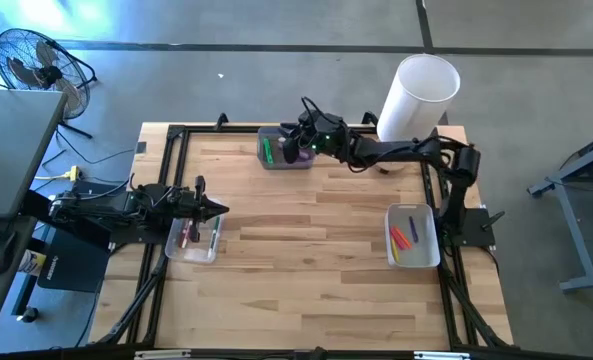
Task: Pick & Place Markers
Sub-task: Return to Home Position
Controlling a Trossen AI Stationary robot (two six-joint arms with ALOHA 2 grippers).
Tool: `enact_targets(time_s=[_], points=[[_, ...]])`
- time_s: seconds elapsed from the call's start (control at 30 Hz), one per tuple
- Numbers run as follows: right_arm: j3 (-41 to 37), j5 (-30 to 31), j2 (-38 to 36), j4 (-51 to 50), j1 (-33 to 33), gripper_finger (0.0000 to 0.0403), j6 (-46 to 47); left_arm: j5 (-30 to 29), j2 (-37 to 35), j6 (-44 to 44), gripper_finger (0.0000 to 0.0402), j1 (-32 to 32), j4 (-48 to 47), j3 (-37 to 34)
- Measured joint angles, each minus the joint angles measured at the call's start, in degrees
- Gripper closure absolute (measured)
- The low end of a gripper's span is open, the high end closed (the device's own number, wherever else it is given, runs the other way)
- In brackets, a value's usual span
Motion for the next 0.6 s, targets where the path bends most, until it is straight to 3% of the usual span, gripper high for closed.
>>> enact_targets(time_s=[0.17,0.33,0.6], points=[[0.0,-0.7,-5.2,-5.9,2.3,0.0394,-1.6,0.0,0.0,0.0,0.0401,0.0,0.0,0.0],[0.0,-1.2,-10.3,-18.8,5.0,0.0390,-0.2,0.0,0.0,0.0,0.0401,0.0,0.0,0.0],[0.0,0.8,-16.2,-39.4,13.0,0.0400,-8.2,0.0,0.0,0.0,0.0401,0.0,0.0,0.0]])
